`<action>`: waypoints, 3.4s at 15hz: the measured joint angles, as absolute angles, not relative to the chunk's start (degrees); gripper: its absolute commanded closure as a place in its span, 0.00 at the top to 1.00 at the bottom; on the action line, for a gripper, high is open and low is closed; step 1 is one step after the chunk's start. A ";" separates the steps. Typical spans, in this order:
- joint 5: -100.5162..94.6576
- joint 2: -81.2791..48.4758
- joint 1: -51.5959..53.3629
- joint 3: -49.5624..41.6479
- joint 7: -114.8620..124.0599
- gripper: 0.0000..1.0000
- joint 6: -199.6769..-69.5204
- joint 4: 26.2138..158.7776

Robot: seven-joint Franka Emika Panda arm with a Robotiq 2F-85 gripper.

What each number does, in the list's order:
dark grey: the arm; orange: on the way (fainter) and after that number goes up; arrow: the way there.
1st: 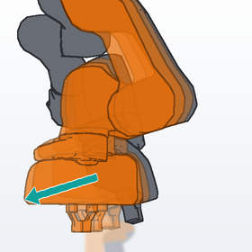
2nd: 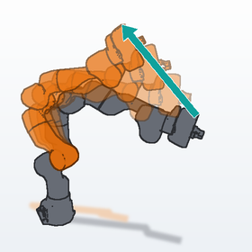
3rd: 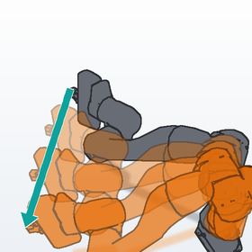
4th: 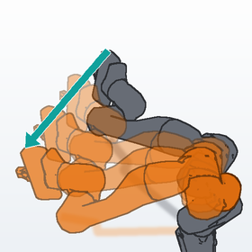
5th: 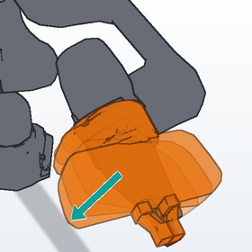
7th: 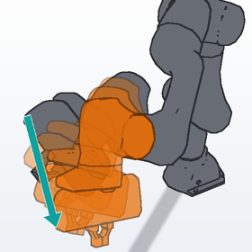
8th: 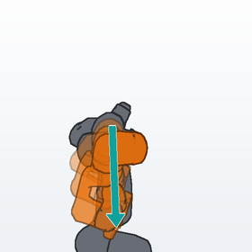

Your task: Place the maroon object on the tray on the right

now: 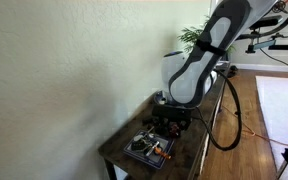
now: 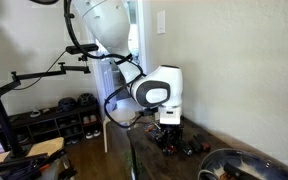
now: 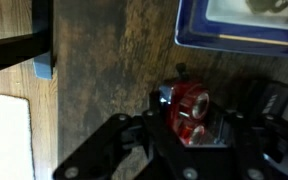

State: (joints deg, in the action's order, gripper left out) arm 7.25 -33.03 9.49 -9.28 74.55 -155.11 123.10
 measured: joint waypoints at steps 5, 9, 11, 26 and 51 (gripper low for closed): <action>7.22 -32.19 9.53 -9.30 74.55 0.17 -158.60 124.83; 6.62 -29.24 9.96 -10.41 74.52 0.17 -160.56 127.53; 5.49 -27.37 10.12 -11.82 74.52 0.17 -160.59 128.65; -1.40 -25.68 8.36 -19.94 74.52 0.17 -160.03 123.81; -1.04 -41.40 4.54 -19.40 71.30 1.00 -158.44 107.08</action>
State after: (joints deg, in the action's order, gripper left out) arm -1.04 -41.40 4.54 -19.40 71.30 -158.44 107.08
